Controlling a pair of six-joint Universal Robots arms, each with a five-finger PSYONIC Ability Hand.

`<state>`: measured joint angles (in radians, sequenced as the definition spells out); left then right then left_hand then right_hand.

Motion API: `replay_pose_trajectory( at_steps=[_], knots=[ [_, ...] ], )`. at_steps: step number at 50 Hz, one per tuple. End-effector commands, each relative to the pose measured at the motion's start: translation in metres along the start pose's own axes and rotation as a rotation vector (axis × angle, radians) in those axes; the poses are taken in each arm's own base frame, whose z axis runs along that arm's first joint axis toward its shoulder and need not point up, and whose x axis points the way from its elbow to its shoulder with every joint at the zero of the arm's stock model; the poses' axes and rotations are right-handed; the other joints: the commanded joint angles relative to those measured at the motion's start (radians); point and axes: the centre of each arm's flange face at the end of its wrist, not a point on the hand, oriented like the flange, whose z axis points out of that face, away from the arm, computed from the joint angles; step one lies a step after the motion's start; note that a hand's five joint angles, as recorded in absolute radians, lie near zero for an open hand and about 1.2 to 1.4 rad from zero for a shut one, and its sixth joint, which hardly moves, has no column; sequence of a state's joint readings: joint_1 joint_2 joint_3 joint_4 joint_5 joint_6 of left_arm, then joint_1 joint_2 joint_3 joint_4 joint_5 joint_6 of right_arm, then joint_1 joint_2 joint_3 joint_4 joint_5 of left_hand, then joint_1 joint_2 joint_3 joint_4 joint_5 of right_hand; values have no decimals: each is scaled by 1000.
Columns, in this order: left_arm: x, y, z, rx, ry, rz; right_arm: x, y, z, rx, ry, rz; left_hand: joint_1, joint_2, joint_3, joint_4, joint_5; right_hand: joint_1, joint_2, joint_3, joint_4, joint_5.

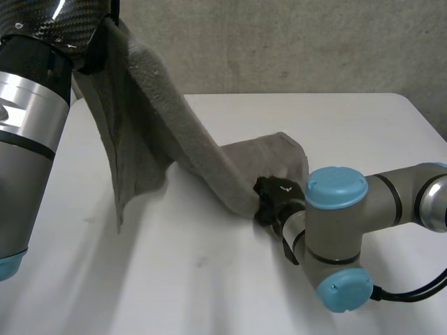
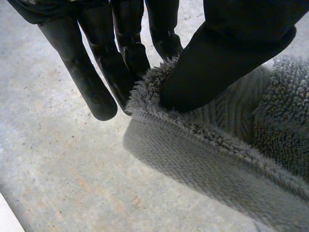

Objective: Fold the laundry

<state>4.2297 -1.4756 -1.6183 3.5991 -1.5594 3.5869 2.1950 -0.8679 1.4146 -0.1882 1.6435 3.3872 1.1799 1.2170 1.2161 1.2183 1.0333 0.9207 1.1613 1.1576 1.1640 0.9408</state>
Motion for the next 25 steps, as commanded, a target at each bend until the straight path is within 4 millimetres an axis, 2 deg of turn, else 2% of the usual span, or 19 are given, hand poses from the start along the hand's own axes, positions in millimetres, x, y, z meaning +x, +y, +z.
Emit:
replay_pose_trajectory(
  at_steps=[1, 3, 4, 5, 6, 8, 9, 11, 12, 13, 14, 16, 17, 18, 20, 22, 23, 24, 25],
  knots=[
    [-4, 6, 0, -15, -13, 10, 16, -49, -4, 152, 76, 45, 216, 179, 180, 178, 188, 476, 235, 239, 232, 281],
    [-6, 10, 0, -26, -18, 15, 44, -101, -15, 290, 143, 30, 216, 179, 180, 178, 188, 476, 235, 239, 232, 281],
    [-9, 15, 1, -41, -27, 25, 44, -101, -15, 291, 143, 30, 216, 179, 180, 178, 188, 476, 235, 239, 232, 281],
    [-13, 22, 1, -59, -36, 33, 56, -125, -23, 352, 175, -5, 216, 179, 180, 178, 188, 476, 235, 239, 232, 281],
    [-13, 22, 1, -59, -36, 33, 56, -125, -23, 353, 175, -6, 216, 179, 180, 178, 188, 476, 235, 239, 232, 281],
    [-19, 41, -1, -109, -48, 50, 76, -160, -37, 433, 239, -109, 216, 179, 180, 178, 188, 476, 235, 239, 232, 281],
    [-19, 41, -1, -110, -49, 50, 76, -160, -37, 433, 239, -110, 216, 179, 180, 178, 188, 476, 235, 239, 232, 281],
    [-27, 59, -5, -163, -68, 67, 77, -193, -56, 492, 253, -289, 216, 179, 180, 178, 188, 476, 235, 239, 232, 281],
    [-27, 59, -5, -163, -68, 67, 77, -193, -56, 493, 253, -290, 216, 179, 180, 178, 188, 476, 235, 239, 232, 281],
    [-29, 68, -8, -190, -75, 72, 70, -206, -70, 502, 244, -402, 216, 179, 180, 178, 188, 476, 235, 239, 232, 281],
    [-29, 68, -8, -190, -75, 72, 70, -206, -70, 502, 244, -403, 216, 179, 180, 178, 188, 476, 235, 239, 232, 281],
    [-27, 84, -15, -248, -62, 73, 56, -216, -93, 460, 221, -631, 216, 179, 180, 178, 188, 476, 235, 239, 232, 281],
    [-26, 84, -15, -248, -62, 73, 56, -216, -93, 460, 221, -632, 216, 179, 180, 178, 188, 476, 235, 239, 232, 281],
    [-21, 91, -22, -284, -41, 67, 50, -217, -102, 426, 212, -722, 216, 179, 180, 178, 188, 476, 235, 239, 232, 281],
    [-16, 99, -29, -328, -16, 62, 50, -214, -107, 368, 214, -789, 216, 179, 180, 178, 188, 476, 235, 239, 232, 281],
    [-10, 106, -37, -375, 17, 53, 49, -198, -115, 219, 186, -875, 216, 179, 180, 178, 188, 476, 235, 239, 232, 281],
    [-2, 115, -46, -429, 60, 41, 49, -198, -115, 218, 186, -875, 216, 179, 180, 178, 188, 476, 235, 239, 232, 281],
    [5, 122, -55, -481, 105, 26, 47, -188, -117, 148, 153, -900, 216, 179, 180, 178, 188, 476, 235, 239, 232, 281],
    [5, 122, -55, -482, 106, 26, 47, -188, -117, 147, 153, -901, 216, 179, 180, 178, 188, 476, 235, 239, 232, 281]
  ],
)
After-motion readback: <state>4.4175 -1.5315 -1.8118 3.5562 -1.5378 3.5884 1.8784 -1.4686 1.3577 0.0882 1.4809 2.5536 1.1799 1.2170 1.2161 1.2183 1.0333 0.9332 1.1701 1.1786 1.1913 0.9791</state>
